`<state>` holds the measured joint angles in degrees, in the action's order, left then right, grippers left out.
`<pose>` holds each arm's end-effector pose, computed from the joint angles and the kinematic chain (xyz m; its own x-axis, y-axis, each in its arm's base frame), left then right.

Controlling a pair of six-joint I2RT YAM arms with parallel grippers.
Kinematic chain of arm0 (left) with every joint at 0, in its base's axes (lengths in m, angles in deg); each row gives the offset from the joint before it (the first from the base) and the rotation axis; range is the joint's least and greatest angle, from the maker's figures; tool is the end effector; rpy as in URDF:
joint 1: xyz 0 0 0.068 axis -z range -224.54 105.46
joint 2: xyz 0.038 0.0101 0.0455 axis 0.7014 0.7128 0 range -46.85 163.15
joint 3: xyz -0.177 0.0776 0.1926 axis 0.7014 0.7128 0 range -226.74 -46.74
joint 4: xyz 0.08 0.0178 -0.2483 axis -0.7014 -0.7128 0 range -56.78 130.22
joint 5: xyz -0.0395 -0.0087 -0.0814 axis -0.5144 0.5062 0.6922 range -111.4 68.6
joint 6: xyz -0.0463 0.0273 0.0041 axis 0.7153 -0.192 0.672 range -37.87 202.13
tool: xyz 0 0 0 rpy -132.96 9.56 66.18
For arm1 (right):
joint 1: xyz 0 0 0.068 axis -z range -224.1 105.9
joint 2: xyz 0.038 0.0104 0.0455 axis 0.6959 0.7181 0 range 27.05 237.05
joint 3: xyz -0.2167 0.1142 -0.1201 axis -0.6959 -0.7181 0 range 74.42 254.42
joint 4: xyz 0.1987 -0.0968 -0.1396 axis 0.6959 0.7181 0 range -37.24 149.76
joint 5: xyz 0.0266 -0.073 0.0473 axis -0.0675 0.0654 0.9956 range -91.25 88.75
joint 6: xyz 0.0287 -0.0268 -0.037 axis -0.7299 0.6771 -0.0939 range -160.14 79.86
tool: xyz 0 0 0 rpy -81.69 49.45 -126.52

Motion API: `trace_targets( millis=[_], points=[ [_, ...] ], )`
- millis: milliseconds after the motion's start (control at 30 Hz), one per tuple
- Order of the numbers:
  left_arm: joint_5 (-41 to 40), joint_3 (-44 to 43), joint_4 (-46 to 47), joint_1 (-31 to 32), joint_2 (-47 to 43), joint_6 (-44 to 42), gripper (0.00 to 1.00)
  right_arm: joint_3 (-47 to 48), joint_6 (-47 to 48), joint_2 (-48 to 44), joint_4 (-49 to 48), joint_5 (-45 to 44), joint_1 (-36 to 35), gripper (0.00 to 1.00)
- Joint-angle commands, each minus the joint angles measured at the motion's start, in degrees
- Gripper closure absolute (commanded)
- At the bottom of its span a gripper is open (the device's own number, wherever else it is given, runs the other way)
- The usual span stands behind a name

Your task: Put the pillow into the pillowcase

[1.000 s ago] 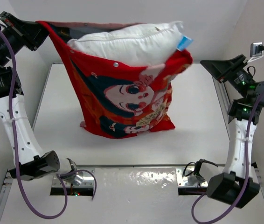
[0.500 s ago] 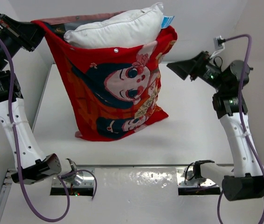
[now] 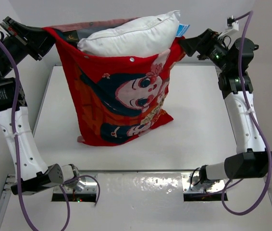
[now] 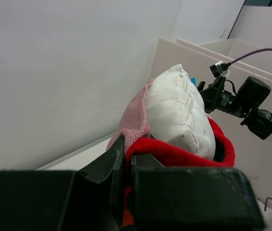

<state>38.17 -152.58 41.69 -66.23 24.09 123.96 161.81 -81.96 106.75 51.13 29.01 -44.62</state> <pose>0.1735 0.0359 0.6070 0.1053 -0.3216 -0.9410 0.7086 0.6882 -0.1559 0.3108 0.0207 0.4824 -0.2161 0.5741 -0.7898 -0.4842 0.6394 0.5973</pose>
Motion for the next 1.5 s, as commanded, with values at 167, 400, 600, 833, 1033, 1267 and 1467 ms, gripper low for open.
trace_targets(
  millis=[167,400,600,833,1033,1267,1467],
  points=[
    [-1.21,0.11,1.25,0.60,-0.10,-1.04,1.00,-1.27,2.45,-0.61,-7.25,1.99,-1.51,0.22],
    [-1.74,0.20,-1.30,0.60,-0.10,-3.41,1.00,0.16,1.92,-0.15,-7.59,7.11,-3.44,0.58],
    [-2.35,0.29,-1.39,0.60,0.17,-4.64,1.00,3.19,4.46,-1.13,-3.15,2.27,-3.88,1.00],
    [-10.59,-4.71,-5.07,-6.68,3.05,-7.02,1.00,17.61,9.83,-5.17,6.80,-8.63,0.15,1.00],
    [-11.32,-10.27,-0.19,-12.14,6.76,-2.63,1.00,25.36,5.62,-8.07,7.17,-11.63,8.15,1.00],
    [-11.84,-11.68,3.18,-10.94,7.90,0.19,1.00,26.18,-5.82,-8.69,3.51,-13.31,10.36,1.00],
    [-10.70,-7.42,9.65,-5.28,5.88,1.83,1.00,42.74,-28.41,10.72,-4.39,4.98,5.42,1.00]
  ],
)
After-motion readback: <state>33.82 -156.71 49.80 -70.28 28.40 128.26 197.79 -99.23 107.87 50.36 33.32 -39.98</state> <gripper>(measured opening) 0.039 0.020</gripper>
